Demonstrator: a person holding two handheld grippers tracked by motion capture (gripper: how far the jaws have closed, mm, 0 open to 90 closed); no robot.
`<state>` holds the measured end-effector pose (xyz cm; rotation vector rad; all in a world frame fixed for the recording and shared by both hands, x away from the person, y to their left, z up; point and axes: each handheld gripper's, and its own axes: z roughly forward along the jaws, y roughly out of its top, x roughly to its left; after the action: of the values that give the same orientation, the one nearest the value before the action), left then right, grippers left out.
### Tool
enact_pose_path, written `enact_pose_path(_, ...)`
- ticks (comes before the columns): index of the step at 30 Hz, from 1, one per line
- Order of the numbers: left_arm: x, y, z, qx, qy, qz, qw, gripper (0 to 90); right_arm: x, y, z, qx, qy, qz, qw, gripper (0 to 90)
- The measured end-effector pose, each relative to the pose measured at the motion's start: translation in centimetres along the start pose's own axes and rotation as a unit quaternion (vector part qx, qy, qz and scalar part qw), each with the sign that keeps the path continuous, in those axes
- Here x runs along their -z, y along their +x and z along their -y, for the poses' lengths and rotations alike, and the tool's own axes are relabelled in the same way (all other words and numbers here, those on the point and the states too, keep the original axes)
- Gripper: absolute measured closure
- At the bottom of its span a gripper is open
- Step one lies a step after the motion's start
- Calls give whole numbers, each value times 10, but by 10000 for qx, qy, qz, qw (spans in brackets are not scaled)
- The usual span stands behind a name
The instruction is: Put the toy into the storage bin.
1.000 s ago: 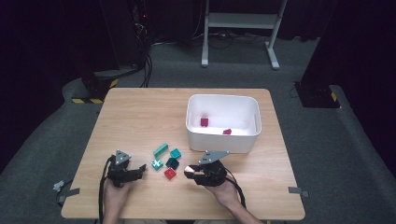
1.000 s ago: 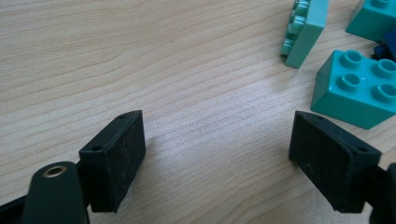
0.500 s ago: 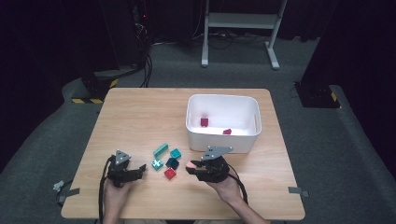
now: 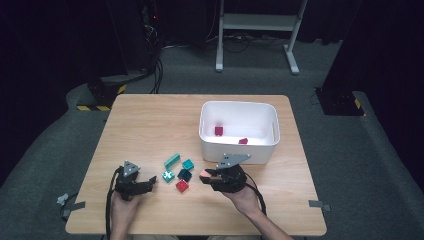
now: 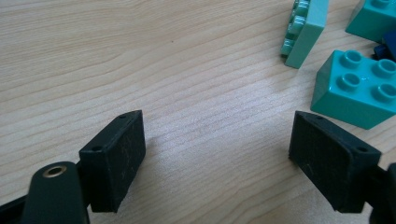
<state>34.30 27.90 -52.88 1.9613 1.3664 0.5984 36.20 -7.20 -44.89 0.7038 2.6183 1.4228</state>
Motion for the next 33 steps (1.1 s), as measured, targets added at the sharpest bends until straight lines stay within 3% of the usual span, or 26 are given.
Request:
enact_pose_path(15,0,0,0,-2,2,2,10000,187,17,-7,-15,-30,-138,-12,9999,671)
enact_pose_path(33,0,0,0,3,-1,5,10000,187,37,-14,-40,-50,-302,133,9994,671)
